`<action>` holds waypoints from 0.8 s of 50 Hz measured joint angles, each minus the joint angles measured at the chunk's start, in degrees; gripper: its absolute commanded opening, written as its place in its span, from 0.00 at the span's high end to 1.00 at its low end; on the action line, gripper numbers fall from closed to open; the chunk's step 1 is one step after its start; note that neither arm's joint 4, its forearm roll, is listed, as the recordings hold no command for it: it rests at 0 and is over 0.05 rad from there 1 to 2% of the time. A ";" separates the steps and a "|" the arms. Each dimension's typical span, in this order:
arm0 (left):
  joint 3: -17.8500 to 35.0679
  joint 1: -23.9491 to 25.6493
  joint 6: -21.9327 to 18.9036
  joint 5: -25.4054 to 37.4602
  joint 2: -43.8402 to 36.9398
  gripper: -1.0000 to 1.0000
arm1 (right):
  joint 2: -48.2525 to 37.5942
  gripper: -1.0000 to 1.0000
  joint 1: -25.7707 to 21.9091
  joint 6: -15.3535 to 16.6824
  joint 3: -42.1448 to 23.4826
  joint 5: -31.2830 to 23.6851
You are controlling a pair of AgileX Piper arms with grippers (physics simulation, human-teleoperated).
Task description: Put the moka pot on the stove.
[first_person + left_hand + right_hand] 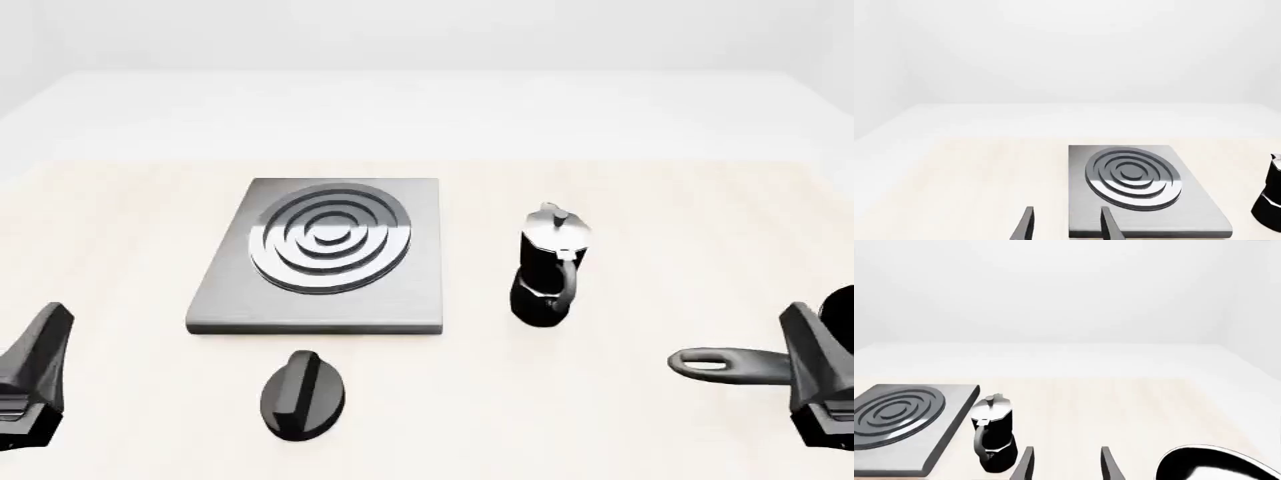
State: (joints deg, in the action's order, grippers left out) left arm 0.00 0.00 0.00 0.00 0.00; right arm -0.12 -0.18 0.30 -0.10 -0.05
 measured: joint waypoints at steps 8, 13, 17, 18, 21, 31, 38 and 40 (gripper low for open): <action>0.00 0.00 0.00 0.00 0.00 0.00 | -0.10 0.00 -0.46 0.43 -0.38 -0.18; 0.00 0.00 0.00 0.00 0.00 0.00 | -0.12 0.00 -1.05 0.89 -0.77 -0.37; 0.00 0.00 0.00 0.00 0.00 0.00 | -0.17 0.00 -1.69 1.61 -1.13 -0.34; 0.00 0.00 0.00 0.00 0.00 0.00 | -0.18 0.00 -1.92 1.95 -1.19 -0.28; 0.00 0.00 0.00 0.00 0.00 0.00 | -0.21 0.00 -2.59 2.58 -1.35 -0.19; 0.00 0.00 0.00 0.00 0.00 0.00 | -0.20 0.00 -5.10 3.89 -2.50 -0.42; 0.00 0.00 0.00 0.00 0.00 0.00 | -0.14 0.00 -6.66 4.30 -3.41 -0.90; 0.00 0.00 0.00 0.00 0.00 0.00 | -0.16 0.00 -7.10 4.39 -3.63 -1.01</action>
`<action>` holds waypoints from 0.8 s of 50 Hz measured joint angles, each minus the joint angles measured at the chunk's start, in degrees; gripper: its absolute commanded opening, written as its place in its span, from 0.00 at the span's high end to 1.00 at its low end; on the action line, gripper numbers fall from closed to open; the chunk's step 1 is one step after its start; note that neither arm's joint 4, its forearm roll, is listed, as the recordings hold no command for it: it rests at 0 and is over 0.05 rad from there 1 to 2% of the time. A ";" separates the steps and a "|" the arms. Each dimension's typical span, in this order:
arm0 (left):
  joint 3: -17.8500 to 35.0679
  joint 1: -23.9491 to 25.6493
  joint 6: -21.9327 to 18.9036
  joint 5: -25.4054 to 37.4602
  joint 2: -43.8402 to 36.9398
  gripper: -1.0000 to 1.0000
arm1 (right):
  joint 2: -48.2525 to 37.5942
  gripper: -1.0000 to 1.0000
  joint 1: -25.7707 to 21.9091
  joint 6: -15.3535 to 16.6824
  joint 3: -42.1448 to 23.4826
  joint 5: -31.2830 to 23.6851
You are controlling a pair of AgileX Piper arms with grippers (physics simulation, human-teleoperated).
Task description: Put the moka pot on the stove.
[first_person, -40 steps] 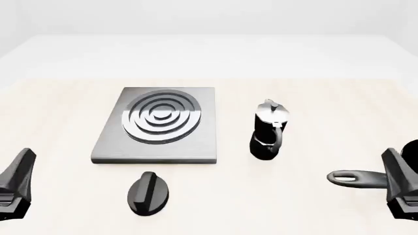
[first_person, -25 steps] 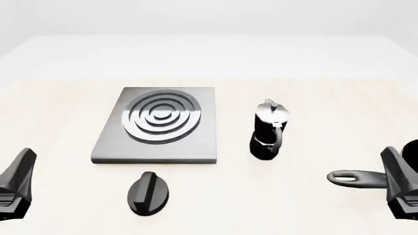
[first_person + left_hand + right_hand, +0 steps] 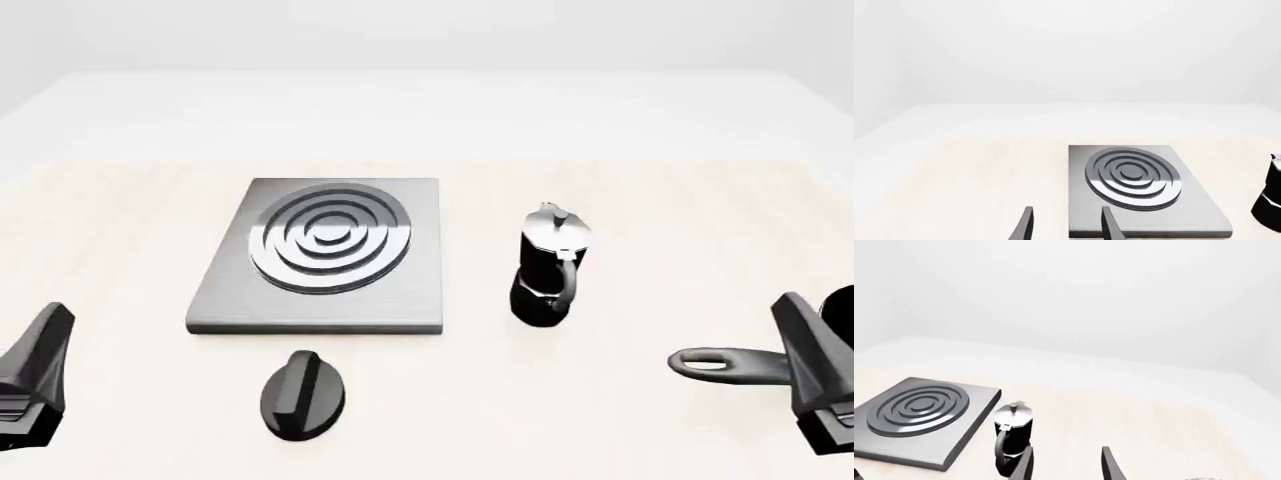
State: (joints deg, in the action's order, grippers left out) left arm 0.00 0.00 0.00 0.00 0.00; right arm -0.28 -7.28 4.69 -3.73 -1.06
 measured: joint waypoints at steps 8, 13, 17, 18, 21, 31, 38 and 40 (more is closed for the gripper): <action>0.00 0.00 0.00 0.00 0.00 0.00 | -0.17 0.00 -1.63 0.24 -0.70 -0.30; 0.00 0.00 0.00 0.00 0.00 0.00 | -0.96 0.00 -2.58 0.36 -0.85 0.34; 0.00 0.00 0.00 0.00 0.00 0.00 | -1.75 0.00 -3.33 0.46 -0.93 1.00; 0.00 0.00 0.00 0.00 0.00 0.00 | -2.00 0.00 -3.52 0.48 -0.94 1.22; 0.00 0.00 0.00 0.00 0.00 0.00 | -2.84 0.00 -4.08 0.53 -0.94 2.00; 0.00 0.00 0.00 0.00 0.00 0.00 | -6.10 0.00 -5.78 0.55 -0.87 5.12; 0.00 0.00 0.00 0.00 0.00 0.00 | -8.55 0.00 -6.87 0.55 -0.85 7.51; 0.00 0.00 0.00 0.00 0.00 0.00 | -9.45 0.00 -7.17 0.56 -0.82 8.41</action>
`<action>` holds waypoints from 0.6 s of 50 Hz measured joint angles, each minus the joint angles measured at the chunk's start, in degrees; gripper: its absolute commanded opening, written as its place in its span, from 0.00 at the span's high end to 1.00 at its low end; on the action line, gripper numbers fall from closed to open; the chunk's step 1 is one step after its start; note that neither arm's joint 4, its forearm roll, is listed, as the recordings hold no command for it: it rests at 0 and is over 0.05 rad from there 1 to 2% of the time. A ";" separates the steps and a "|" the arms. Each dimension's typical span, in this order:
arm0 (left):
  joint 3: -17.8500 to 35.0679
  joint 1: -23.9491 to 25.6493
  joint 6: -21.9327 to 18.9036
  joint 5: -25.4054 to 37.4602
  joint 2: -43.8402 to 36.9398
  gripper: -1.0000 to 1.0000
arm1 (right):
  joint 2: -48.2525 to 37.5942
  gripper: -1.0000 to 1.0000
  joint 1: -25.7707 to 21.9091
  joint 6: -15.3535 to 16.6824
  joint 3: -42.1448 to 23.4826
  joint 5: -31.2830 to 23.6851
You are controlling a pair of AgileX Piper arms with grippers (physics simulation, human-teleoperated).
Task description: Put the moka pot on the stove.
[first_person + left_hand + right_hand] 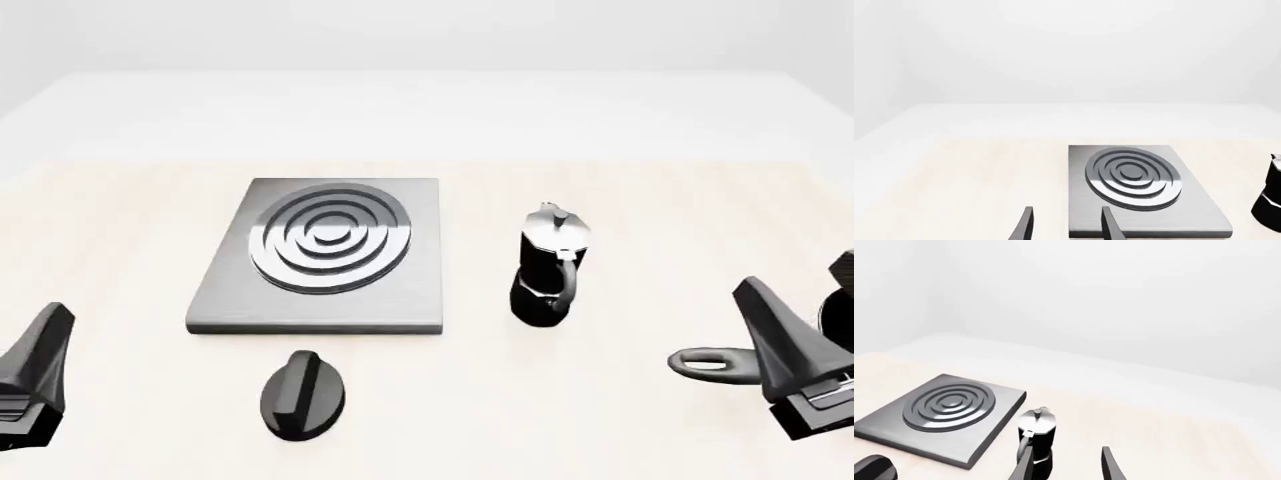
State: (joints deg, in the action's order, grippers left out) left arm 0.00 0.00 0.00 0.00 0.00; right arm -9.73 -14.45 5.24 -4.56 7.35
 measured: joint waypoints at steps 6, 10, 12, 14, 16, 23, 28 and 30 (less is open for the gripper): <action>0.00 0.00 0.00 0.00 0.00 0.00 | -2.88 0.00 -0.95 -0.02 0.02 2.78; 0.00 0.00 0.00 0.00 0.00 0.00 | -5.02 0.00 -1.53 -0.09 0.09 4.82; 0.00 0.00 0.00 0.00 0.00 0.00 | -6.13 0.00 -1.78 -0.16 0.19 5.95; 0.00 0.00 0.00 0.00 0.00 0.00 | -7.31 0.00 -2.03 -0.23 0.30 7.15; 0.00 0.00 0.00 0.00 0.00 0.00 | -8.45 0.00 -2.30 -0.30 0.40 8.29; 0.00 0.00 0.00 0.00 0.00 0.00 | -12.44 0.00 -3.37 -0.52 0.71 12.19; 0.00 0.00 0.00 0.00 0.00 0.00 | -15.33 0.00 -4.10 -0.61 0.81 14.91; 0.00 0.00 0.00 0.00 0.00 0.00 | -16.45 0.00 -4.36 -0.63 0.82 15.93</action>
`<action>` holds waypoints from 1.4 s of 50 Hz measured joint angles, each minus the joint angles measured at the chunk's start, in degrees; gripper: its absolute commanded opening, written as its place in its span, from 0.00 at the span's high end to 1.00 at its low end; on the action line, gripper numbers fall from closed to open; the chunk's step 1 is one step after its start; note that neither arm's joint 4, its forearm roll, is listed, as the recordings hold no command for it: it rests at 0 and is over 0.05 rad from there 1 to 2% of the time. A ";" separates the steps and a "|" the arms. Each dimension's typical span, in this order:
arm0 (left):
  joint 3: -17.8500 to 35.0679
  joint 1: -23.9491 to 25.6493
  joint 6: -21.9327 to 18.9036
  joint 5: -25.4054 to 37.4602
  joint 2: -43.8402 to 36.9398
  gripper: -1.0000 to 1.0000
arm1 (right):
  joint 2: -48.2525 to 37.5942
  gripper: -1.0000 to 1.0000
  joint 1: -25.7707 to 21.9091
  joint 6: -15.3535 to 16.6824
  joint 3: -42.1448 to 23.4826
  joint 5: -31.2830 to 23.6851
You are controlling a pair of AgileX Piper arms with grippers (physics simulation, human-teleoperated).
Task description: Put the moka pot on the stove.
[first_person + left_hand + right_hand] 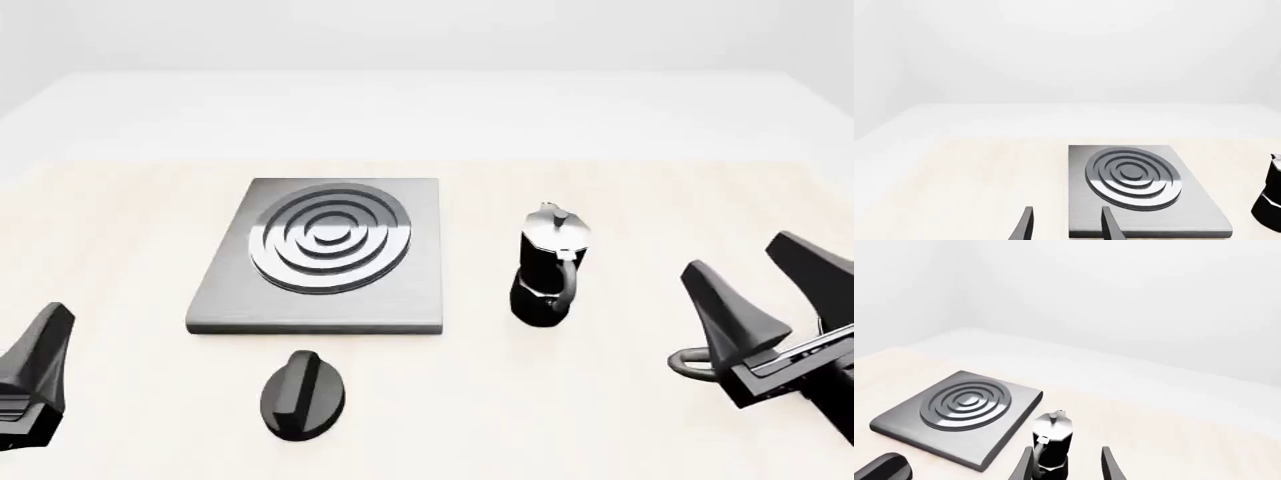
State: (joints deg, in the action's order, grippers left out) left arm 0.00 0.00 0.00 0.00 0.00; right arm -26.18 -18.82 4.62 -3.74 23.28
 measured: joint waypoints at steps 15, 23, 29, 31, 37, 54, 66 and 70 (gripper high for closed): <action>0.00 0.00 0.00 0.00 0.00 0.00 | -7.84 0.00 -1.95 -0.19 0.02 7.08; 0.00 0.00 0.00 0.00 0.00 0.00 | -12.39 0.00 -2.82 -0.51 0.02 11.16; 0.00 0.00 0.00 0.00 0.00 0.00 | -15.99 0.00 -3.27 -0.97 0.22 14.50; 0.00 0.00 0.00 0.00 0.00 0.00 | -17.01 0.00 -3.39 -1.12 0.24 15.39; 0.00 0.00 0.00 0.00 0.00 0.00 | -20.08 0.00 -3.65 -1.41 0.38 18.08; 0.00 0.00 0.00 0.00 0.00 0.00 | -30.65 0.00 -4.14 -1.55 0.62 26.08; 0.00 0.00 0.00 0.00 0.00 0.00 | -36.39 0.00 -4.31 -1.22 0.40 29.91; 0.00 0.00 0.00 0.00 0.00 0.00 | -38.31 0.00 -4.41 -1.11 0.17 31.06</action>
State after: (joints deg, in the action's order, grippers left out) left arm 0.00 0.00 0.00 0.00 0.00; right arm -64.49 -23.23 3.51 -3.56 54.34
